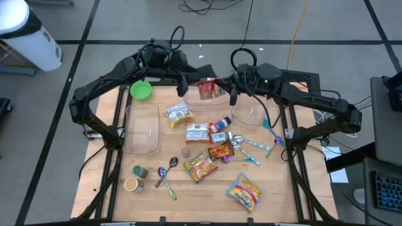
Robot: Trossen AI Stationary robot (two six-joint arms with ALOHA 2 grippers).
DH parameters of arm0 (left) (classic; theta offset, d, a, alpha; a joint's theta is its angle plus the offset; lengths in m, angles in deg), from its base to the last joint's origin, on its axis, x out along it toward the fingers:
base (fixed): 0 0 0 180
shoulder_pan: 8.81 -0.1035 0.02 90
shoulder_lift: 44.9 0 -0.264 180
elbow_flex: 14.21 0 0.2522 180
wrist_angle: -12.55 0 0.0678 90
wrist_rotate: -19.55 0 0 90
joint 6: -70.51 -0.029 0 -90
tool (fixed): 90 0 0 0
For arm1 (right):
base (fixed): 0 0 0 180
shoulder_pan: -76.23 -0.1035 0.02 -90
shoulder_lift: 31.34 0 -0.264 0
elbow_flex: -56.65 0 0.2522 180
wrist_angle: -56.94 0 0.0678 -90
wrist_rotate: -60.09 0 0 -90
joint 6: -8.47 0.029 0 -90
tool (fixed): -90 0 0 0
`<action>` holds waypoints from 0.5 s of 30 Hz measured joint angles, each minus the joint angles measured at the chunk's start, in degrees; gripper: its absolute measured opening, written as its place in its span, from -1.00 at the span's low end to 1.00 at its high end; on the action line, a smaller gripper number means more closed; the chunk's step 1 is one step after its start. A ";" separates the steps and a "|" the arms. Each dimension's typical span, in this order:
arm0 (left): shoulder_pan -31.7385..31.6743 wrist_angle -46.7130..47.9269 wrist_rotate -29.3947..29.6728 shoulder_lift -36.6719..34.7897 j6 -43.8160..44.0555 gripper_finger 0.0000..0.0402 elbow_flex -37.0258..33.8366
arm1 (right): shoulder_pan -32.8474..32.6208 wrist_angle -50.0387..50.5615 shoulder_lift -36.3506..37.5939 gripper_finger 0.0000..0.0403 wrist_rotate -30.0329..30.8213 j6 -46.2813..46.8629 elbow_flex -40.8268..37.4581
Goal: Pick & Place Food Item
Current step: Put the red noodle pack into the right transparent bin
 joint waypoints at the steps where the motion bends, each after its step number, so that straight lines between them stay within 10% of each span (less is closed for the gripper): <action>1: 0.00 0.02 0.00 0.00 0.00 0.07 0.00 | 0.00 -0.08 0.00 -1.00 0.03 0.02 0.02; 15: 1.24 -3.42 -6.07 0.00 0.54 0.07 -0.03 | 0.00 -0.29 -0.46 -1.00 2.63 1.09 0.02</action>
